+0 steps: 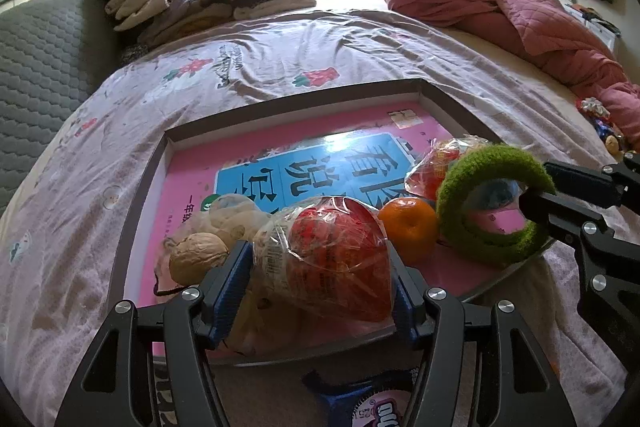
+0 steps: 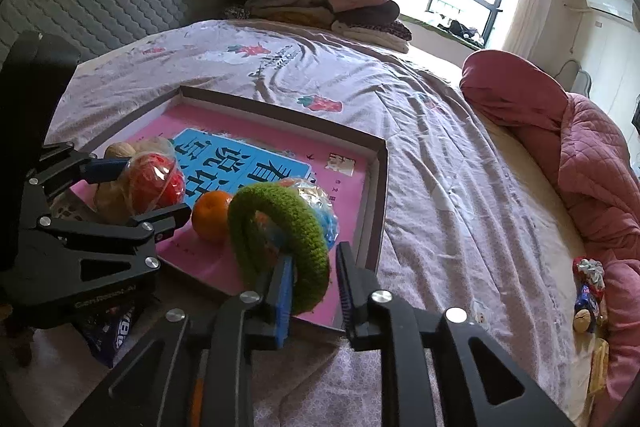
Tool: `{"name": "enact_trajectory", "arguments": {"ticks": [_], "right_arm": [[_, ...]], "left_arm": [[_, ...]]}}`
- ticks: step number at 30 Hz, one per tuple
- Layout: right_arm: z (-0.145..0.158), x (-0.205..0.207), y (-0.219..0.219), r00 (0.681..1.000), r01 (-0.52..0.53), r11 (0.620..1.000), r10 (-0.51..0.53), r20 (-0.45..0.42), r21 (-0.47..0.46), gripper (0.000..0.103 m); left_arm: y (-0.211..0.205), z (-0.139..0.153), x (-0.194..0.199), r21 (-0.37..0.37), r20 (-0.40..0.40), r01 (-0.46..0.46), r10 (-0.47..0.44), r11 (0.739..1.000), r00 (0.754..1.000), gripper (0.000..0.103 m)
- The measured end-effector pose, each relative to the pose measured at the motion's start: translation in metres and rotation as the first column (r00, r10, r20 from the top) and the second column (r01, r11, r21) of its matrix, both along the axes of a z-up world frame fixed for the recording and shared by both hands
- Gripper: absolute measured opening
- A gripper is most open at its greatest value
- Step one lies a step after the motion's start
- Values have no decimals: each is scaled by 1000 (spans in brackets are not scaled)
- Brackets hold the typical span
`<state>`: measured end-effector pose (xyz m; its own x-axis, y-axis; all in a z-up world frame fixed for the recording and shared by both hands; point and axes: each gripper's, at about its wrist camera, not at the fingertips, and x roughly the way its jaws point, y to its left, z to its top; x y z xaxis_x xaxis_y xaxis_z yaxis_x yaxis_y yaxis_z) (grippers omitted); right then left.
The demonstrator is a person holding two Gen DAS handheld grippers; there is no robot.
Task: Organize objects
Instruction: 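Lower the wrapped red ball into the tray while right tool lowers the green ring, then open left tool to release the red ball while right tool releases the green ring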
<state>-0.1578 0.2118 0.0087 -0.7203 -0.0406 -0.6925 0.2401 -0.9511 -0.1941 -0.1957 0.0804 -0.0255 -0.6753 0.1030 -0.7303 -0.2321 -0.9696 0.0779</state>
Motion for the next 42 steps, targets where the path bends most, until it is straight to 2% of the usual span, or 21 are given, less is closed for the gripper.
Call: {"name": "enact_trajectory", "arguments": {"ticks": [6, 31, 42], "right_arm": [[3, 0, 2, 1000, 9, 1000, -9, -8, -26, 34], [9, 1, 7, 999, 24, 998, -25, -21, -58, 34], [11, 1, 7, 999, 27, 997, -29, -27, -67, 34]], "left_arm": [[0, 0, 0, 2, 0, -5, 5, 1000, 1000, 65], [-2, 4, -1, 32, -4, -6, 6, 999, 1000, 72], [-3, 14, 2, 34, -36, -15, 17, 999, 999, 73]]}}
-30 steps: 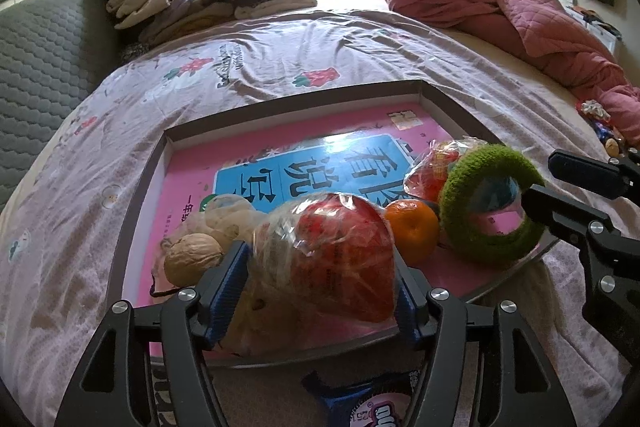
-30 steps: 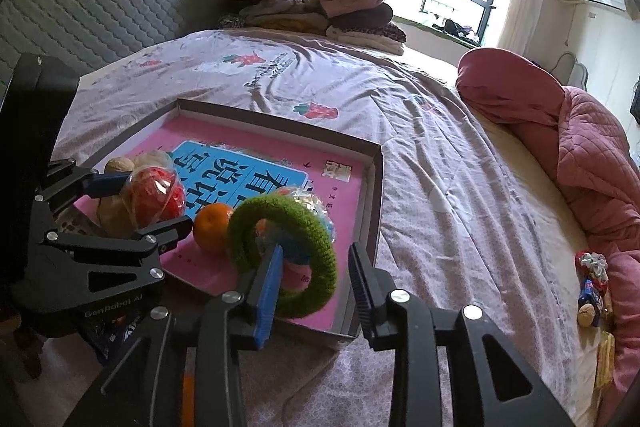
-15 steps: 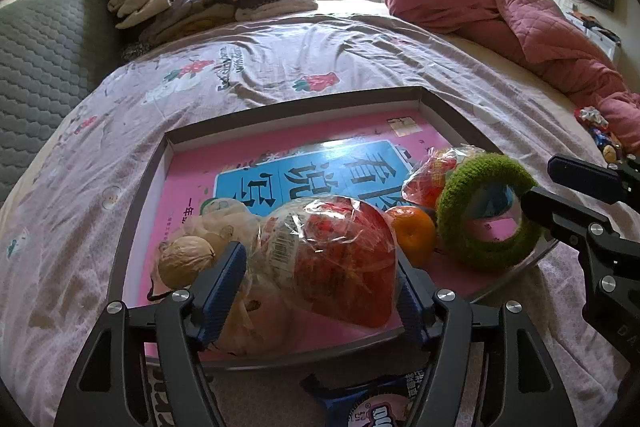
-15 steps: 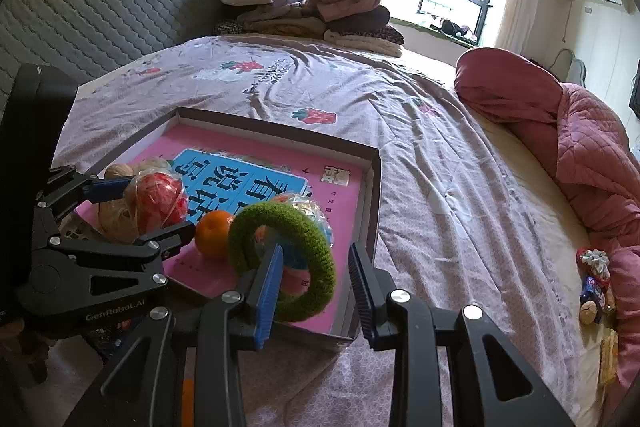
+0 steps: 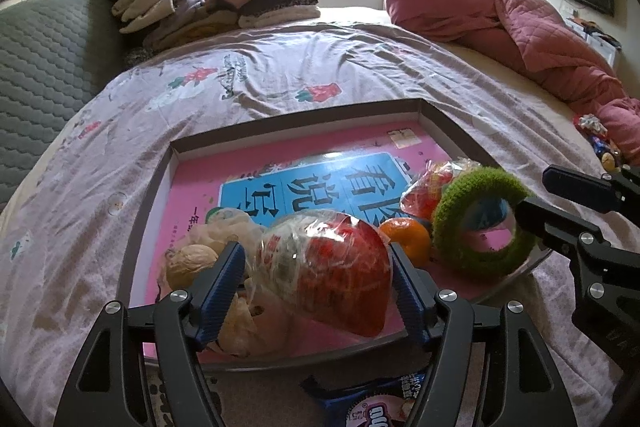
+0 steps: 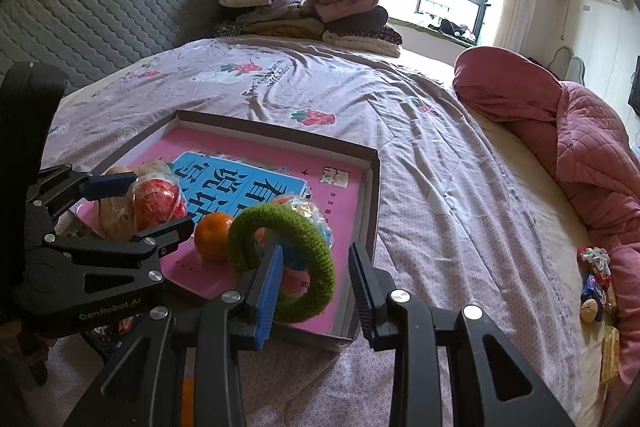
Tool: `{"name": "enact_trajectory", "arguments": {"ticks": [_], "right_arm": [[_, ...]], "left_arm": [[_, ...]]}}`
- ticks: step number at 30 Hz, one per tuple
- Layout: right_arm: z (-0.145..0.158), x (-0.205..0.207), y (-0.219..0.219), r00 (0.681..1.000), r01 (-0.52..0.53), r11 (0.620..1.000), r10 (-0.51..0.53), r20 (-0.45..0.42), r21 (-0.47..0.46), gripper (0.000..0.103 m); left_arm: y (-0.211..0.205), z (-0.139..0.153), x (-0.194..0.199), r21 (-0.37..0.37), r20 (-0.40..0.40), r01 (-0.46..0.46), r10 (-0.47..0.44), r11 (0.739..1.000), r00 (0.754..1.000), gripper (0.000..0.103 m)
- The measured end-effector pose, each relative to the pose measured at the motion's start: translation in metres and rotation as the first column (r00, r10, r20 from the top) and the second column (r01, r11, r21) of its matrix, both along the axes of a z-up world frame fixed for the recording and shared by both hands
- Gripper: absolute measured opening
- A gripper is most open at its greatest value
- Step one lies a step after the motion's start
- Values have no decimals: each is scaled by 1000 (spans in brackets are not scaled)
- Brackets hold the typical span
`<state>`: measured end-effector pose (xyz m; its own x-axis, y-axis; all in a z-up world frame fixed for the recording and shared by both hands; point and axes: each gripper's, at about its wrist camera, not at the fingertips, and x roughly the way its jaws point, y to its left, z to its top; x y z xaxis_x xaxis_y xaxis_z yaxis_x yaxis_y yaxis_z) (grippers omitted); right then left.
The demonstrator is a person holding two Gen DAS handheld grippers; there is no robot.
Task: Organize objects
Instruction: 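Open left tool to release the red ball while right tool releases the green ring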
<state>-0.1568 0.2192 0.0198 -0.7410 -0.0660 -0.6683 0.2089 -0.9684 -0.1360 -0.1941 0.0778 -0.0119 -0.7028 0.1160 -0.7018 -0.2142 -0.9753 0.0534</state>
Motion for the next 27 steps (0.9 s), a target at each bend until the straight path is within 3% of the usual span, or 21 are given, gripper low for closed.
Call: {"name": "enact_trajectory", "arguments": {"ticks": [27], "right_arm": [[12, 4, 3, 999, -2, 999, 1, -42, -40, 46]], "left_arm": [[-12, 28, 5, 16, -39, -36, 37, 999, 999, 73]]}}
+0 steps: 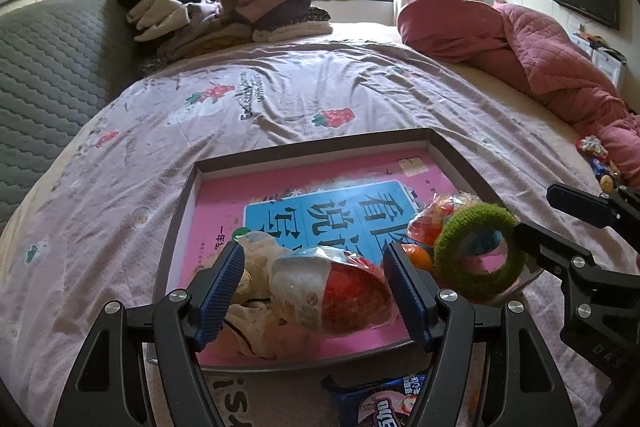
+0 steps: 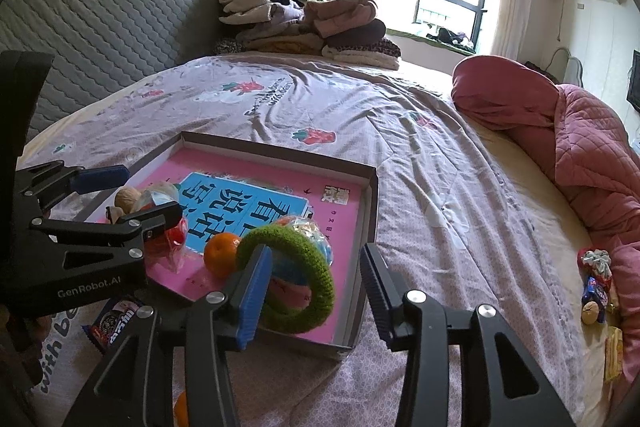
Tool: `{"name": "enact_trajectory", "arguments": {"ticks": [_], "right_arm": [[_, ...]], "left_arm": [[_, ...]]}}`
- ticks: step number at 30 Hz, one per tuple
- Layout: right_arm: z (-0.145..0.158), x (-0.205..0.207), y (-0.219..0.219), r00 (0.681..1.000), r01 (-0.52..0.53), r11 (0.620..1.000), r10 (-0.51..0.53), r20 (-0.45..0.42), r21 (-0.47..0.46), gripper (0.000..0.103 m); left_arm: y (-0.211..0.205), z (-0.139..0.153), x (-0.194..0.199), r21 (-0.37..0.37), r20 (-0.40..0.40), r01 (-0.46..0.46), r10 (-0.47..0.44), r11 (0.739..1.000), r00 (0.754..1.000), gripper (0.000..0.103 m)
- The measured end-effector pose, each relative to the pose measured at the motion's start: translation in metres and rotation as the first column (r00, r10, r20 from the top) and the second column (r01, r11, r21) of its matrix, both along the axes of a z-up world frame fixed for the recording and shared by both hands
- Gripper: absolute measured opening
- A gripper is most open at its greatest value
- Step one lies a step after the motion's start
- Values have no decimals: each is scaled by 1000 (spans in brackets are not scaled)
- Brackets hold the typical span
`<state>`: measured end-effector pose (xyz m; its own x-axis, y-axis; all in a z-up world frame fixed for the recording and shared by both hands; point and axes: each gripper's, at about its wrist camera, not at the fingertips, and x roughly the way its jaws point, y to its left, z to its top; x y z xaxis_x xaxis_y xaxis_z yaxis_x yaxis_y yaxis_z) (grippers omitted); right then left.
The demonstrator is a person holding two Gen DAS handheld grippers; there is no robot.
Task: Organize objects
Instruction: 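Open left tool to release the red ball while right tool releases the green ring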
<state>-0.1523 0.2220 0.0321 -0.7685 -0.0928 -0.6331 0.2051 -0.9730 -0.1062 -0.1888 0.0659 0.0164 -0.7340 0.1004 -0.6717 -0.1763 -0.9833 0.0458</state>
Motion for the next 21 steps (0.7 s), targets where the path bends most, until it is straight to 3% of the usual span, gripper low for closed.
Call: {"name": "enact_trajectory", "arguments": {"ticks": [8, 21], "right_arm": [[1, -1, -1, 1000, -3, 1000, 3, 3, -4, 46], [8, 1, 2, 1000, 0, 1000, -1, -28, -26, 47]], "left_arm": [[-4, 5, 0, 34, -11, 5, -4, 999, 1000, 74], [-7, 16, 4, 18, -54, -20, 21, 1000, 998, 74]]}}
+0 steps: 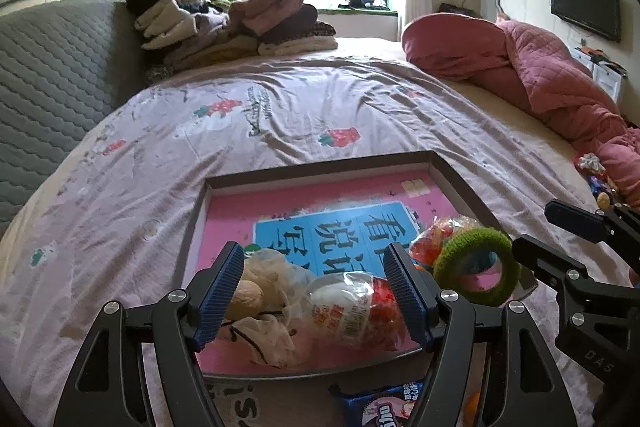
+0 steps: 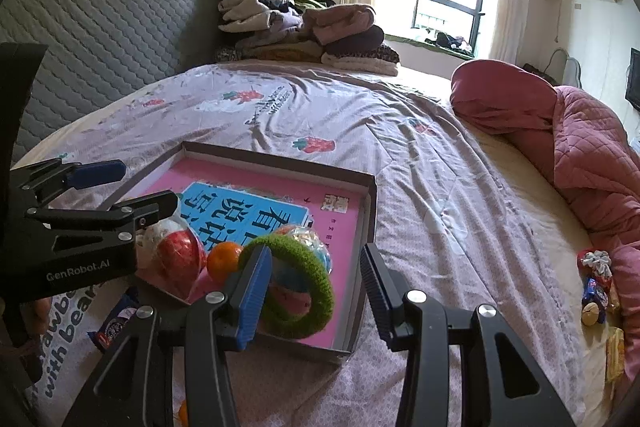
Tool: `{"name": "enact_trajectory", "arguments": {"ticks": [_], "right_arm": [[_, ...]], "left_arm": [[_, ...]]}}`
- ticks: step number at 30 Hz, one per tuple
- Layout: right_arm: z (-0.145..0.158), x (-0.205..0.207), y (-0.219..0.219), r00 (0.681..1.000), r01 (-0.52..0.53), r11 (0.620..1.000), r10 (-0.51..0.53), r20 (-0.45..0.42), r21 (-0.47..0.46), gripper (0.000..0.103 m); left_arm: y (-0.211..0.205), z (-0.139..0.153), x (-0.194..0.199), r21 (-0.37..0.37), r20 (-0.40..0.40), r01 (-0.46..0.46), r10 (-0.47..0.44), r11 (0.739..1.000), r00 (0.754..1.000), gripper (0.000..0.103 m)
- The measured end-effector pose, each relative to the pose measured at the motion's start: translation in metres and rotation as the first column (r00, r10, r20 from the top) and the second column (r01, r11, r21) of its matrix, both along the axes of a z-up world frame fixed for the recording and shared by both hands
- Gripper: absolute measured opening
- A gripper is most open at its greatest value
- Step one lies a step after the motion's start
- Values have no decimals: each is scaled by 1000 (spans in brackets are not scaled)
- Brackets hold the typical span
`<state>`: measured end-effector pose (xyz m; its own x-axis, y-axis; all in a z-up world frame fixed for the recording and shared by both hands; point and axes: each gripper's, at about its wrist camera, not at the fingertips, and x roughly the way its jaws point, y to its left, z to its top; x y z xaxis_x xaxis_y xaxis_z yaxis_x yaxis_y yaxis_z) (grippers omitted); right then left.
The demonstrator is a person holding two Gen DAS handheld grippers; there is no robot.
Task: Organize objects
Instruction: 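Open left tool to release the red ball while right tool releases the green ring, then withdraw both open tools from the tray toward the cookie packet and mandarin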
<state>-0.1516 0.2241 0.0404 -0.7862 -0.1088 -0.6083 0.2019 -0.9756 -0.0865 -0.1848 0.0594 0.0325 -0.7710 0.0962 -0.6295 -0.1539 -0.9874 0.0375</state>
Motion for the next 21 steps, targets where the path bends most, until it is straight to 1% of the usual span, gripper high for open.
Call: {"name": "enact_trajectory", "arguments": {"ticks": [4, 9, 21], "right_arm": [[5, 2, 1, 1000, -1, 1000, 1, -18, -12, 55], [10, 5, 1, 999, -10, 999, 8, -41, -31, 55], [22, 15, 1, 996, -32, 998, 27, -83, -55, 57]], "left_arm": [[-3, 5, 1, -4, -10, -12, 12, 1000, 1000, 74], [-3, 10, 6, -13, -24, -20, 19, 1000, 1000, 74], [-7, 29, 24, -8, -63, -39, 38, 999, 997, 74]]}}
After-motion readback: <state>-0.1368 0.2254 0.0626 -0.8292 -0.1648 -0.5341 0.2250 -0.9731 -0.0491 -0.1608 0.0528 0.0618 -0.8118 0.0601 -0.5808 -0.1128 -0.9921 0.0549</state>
